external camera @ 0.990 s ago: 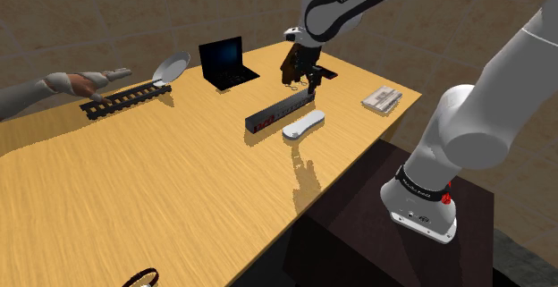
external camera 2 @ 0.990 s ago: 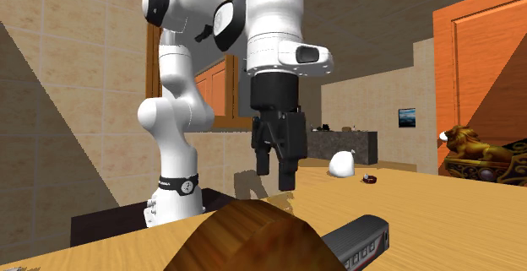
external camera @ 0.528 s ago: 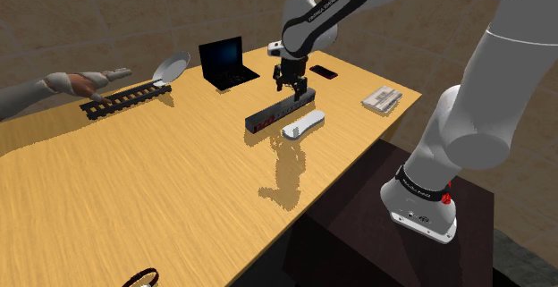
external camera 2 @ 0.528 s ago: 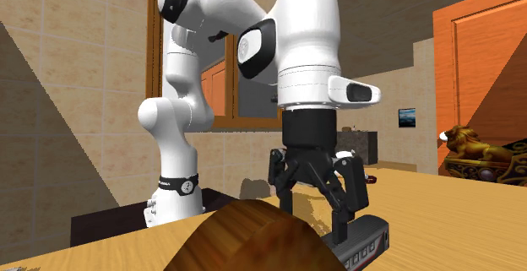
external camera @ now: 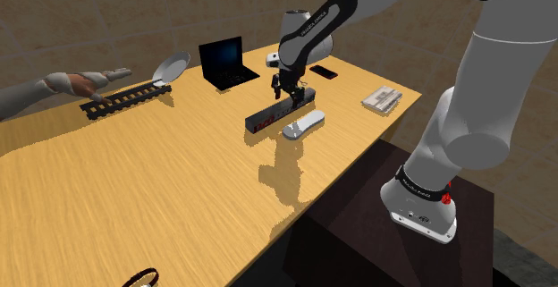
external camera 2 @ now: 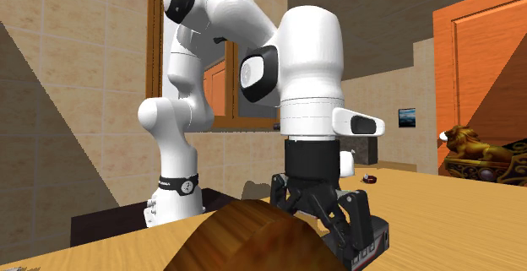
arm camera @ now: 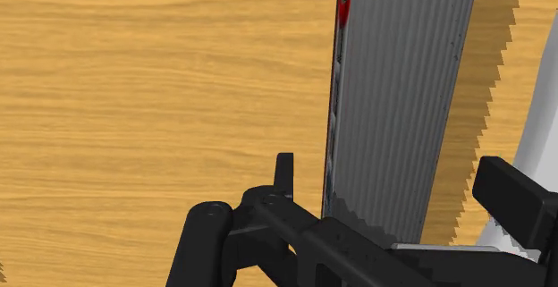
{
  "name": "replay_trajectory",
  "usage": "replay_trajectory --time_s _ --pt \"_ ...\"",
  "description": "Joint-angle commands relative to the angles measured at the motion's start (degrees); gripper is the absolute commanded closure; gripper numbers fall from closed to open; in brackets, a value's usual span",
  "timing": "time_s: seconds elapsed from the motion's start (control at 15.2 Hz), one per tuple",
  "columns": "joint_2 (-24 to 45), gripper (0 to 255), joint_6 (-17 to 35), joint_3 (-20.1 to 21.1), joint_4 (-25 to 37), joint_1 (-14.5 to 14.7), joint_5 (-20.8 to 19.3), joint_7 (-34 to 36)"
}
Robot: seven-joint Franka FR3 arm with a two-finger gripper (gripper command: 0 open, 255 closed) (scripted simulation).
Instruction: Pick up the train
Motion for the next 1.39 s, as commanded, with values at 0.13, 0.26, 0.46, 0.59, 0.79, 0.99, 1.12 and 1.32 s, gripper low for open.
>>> replay_trajectory --time_s 0.13,0.26,0.46,0.59,0.79,0.99,1.12,1.32 --pt "0.11 255 0.18 0.01 -0.04 -0.02 0.07 -0.07" --pt "0.06 255 0.17 0.02 -0.08 0.00 0.04 -0.03" --pt "0.09 255 0.19 0.02 -0.06 -0.01 0.06 -0.04" --pt "0.16 255 0.17 0.03 0.02 -0.01 0.09 -0.06" --pt "-1.72 255 -1.97 -0.27 0.37 0.19 -0.87 0.62" --pt "-3.51 255 -4.14 -0.50 0.84 0.34 -1.75 1.24" --pt "-4.66 255 -5.60 -0.60 1.21 0.42 -2.29 1.62" --pt "-6.29 255 -7.82 -0.72 1.88 0.51 -3.04 2.15"
